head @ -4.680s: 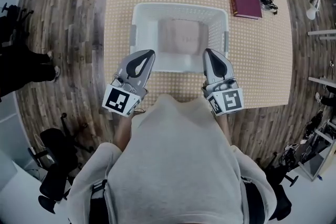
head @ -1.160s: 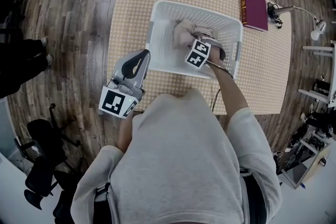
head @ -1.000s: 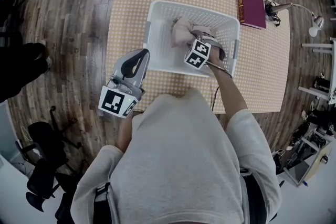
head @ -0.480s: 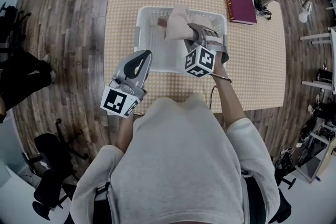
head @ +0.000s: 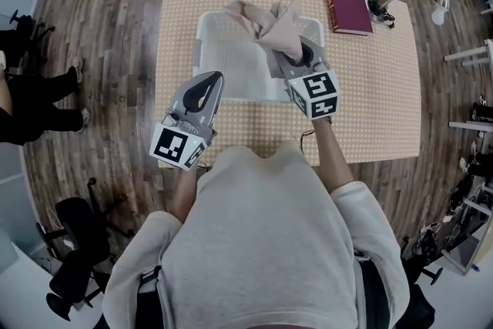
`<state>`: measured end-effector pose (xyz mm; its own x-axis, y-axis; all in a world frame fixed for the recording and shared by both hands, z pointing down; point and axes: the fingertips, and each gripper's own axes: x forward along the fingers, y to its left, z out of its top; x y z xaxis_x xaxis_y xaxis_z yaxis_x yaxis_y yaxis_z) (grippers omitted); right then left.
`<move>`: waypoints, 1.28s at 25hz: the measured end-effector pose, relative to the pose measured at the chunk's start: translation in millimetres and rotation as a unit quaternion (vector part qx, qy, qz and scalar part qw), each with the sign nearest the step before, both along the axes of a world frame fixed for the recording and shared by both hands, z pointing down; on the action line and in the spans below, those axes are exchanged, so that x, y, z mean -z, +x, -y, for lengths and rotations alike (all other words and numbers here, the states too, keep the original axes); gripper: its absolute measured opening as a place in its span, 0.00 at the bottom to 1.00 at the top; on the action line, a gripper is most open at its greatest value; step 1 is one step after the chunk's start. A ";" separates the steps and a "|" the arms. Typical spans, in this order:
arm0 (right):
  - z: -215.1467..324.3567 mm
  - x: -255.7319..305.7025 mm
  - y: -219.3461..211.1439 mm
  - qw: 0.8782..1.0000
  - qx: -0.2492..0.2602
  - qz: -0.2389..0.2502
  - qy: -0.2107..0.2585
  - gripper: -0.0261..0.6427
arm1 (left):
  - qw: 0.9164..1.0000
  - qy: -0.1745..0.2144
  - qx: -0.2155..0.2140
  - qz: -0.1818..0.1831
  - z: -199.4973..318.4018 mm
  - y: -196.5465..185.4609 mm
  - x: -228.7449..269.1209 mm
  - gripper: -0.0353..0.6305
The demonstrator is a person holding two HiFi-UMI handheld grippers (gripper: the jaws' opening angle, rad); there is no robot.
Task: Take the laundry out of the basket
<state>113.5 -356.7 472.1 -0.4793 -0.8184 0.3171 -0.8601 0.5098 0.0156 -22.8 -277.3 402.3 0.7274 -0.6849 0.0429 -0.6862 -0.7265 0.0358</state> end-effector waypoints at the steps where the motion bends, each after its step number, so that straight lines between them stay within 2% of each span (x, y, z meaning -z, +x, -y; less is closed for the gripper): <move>1: -6.3 8.3 5.2 0.999 -0.011 0.047 0.006 0.25 | 1.000 -0.001 0.006 0.004 -1.2 1.6 -0.5 0.06; 3: -19.3 20.2 13.5 0.995 -0.022 0.100 0.022 0.25 | 1.000 -0.002 0.016 0.011 -3.2 4.9 -0.5 0.06; 5: -29.9 23.4 18.4 0.993 -0.024 0.109 0.030 0.25 | 0.999 0.000 0.025 0.020 -3.8 9.0 -0.3 0.06; 10: -47.2 19.8 29.1 0.993 -0.023 0.115 0.032 0.25 | 0.999 0.008 0.030 0.043 -4.4 23.2 -3.4 0.06; 17: -60.6 24.8 40.2 0.992 -0.022 0.116 0.042 0.25 | 0.998 0.022 0.035 0.053 -3.0 36.8 5.5 0.06; 24: -83.7 37.1 40.8 0.991 -0.031 0.112 0.067 0.25 | 0.998 0.023 0.012 0.059 -13.2 49.8 4.6 0.06; 32: -130.8 49.6 10.8 0.990 -0.041 0.096 0.089 0.25 | 0.998 0.042 -0.011 0.036 -45.4 31.5 13.5 0.06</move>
<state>124.3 -225.8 422.5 -0.4463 -0.8919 0.0730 -0.8944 0.4419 -0.0690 8.8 -231.9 388.8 0.7398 -0.6717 0.0380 -0.6682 -0.7402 -0.0741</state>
